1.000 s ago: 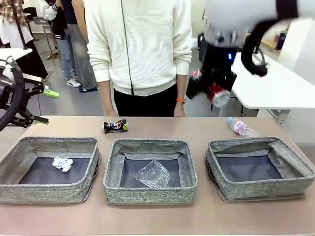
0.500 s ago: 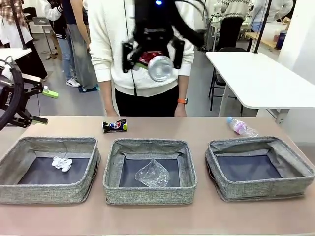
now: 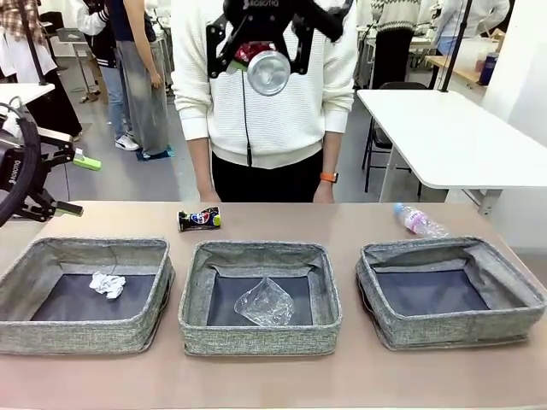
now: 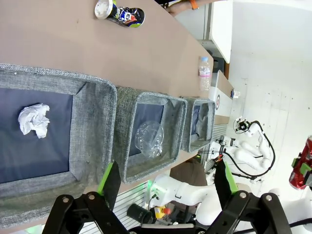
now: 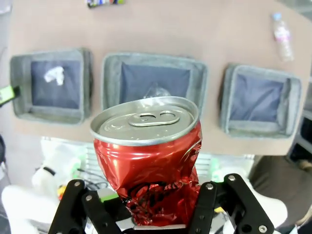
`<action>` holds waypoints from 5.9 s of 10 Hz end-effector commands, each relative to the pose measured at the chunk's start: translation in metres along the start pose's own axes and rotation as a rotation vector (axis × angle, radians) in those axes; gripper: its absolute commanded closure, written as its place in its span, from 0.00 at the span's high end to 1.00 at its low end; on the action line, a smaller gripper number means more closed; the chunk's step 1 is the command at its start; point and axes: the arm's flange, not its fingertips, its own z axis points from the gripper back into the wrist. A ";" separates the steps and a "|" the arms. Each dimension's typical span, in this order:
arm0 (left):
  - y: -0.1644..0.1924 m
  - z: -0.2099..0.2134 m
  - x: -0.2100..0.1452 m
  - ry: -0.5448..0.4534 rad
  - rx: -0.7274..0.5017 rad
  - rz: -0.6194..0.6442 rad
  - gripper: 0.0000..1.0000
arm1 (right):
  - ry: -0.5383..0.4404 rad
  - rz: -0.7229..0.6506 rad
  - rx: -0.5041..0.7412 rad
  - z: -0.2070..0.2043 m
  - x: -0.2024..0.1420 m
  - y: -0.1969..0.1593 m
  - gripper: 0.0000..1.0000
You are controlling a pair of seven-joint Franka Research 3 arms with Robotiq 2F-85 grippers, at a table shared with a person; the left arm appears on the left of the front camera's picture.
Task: Sort the waste into the appropriate baskets.
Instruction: Pick up the waste item pointed out by the person, then place the picked waste into the Fabric basket indicated by the person.
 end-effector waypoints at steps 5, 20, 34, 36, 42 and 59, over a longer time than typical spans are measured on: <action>0.002 -0.001 -0.001 -0.004 -0.028 -0.014 1.00 | -0.025 -0.030 -0.001 0.015 -0.002 -0.017 0.08; 0.002 -0.001 -0.001 -0.004 -0.028 -0.014 1.00 | -0.025 -0.030 -0.001 0.015 -0.002 -0.017 0.08; 0.002 -0.001 -0.001 -0.004 -0.028 -0.014 1.00 | 0.056 -0.256 0.106 -0.103 -0.036 -0.288 0.08; 0.002 -0.001 -0.001 -0.004 -0.028 -0.014 1.00 | 0.140 -0.373 0.156 -0.166 -0.077 -0.380 0.08; 0.002 -0.001 -0.001 -0.004 -0.028 -0.014 1.00 | 0.012 -0.410 0.139 -0.299 -0.104 -0.424 0.08; 0.002 -0.001 -0.001 -0.004 -0.028 -0.014 1.00 | -0.203 -0.380 0.275 -0.239 -0.060 -0.378 1.00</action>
